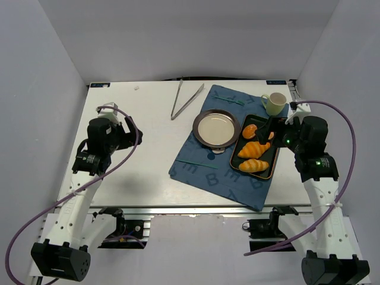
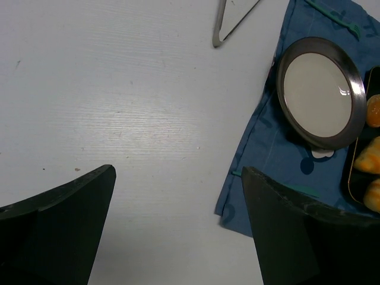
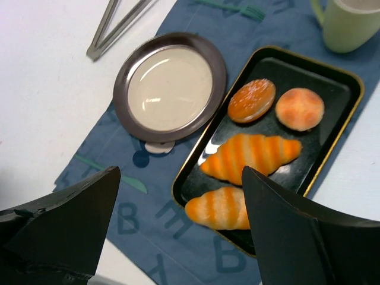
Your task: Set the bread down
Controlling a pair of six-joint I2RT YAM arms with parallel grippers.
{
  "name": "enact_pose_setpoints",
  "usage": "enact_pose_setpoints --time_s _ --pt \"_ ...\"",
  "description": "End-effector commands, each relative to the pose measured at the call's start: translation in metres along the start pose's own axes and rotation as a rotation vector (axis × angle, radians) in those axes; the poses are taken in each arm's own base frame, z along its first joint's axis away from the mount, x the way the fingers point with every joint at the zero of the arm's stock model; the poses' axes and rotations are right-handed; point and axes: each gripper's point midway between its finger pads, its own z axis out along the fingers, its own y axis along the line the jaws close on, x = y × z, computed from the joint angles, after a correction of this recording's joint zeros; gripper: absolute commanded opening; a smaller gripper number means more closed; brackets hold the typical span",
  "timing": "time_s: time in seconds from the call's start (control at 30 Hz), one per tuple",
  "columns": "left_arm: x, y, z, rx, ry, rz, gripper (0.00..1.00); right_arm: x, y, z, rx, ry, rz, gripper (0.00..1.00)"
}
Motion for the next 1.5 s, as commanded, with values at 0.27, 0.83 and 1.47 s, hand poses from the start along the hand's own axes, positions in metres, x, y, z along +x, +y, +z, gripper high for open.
enact_pose_setpoints --time_s 0.27,0.83,1.47 --pt "-0.054 -0.012 0.029 0.008 -0.052 0.108 0.92 -0.056 0.011 0.001 -0.042 -0.247 -0.032 0.89" --pt "-0.055 -0.079 0.276 0.103 0.247 0.388 0.98 -0.058 0.013 0.028 -0.096 -0.168 -0.078 0.89" --pt "-0.014 -0.112 0.335 0.211 0.223 0.526 0.98 -0.053 0.02 0.041 -0.157 -0.12 -0.067 0.89"
